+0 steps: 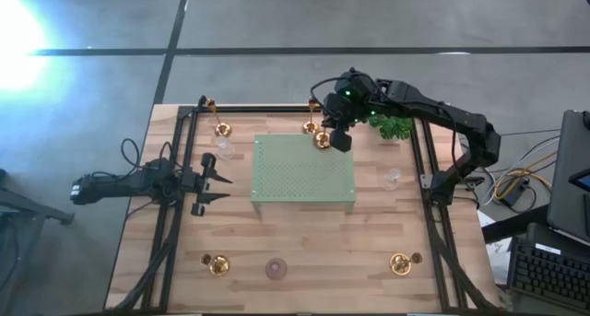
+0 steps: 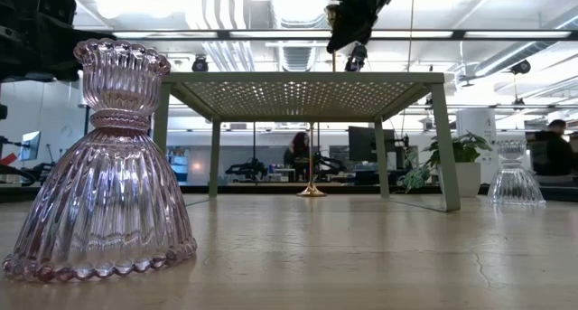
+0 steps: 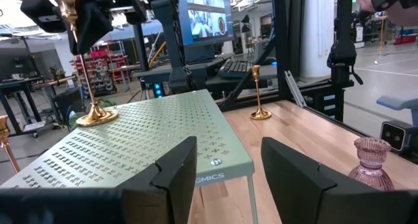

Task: Pick & Place candle stick holders
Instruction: Put the gold candle stand on the shelf

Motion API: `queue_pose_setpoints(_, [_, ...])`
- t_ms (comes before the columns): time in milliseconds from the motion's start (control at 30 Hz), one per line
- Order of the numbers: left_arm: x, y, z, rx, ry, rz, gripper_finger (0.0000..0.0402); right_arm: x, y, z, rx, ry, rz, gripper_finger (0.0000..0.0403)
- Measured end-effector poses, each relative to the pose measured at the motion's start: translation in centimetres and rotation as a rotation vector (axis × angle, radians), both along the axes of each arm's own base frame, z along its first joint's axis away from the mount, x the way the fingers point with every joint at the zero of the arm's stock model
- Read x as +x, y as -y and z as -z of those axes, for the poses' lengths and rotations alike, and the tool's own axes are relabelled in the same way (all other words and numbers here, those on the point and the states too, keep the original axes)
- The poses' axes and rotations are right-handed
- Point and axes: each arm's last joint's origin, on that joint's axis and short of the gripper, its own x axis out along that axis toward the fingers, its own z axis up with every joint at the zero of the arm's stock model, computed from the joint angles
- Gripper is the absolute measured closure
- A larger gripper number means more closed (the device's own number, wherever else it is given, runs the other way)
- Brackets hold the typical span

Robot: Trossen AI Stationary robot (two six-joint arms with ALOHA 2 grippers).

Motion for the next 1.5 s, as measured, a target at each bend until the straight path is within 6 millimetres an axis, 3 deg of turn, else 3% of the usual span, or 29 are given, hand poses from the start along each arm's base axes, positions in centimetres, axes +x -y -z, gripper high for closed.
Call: queue_pose_setpoints(1500, [0.0,0.0,0.0,0.0,0.0,0.0,0.0225,-0.68,-0.49,0.15,0.085,0.016,-0.004,0.039])
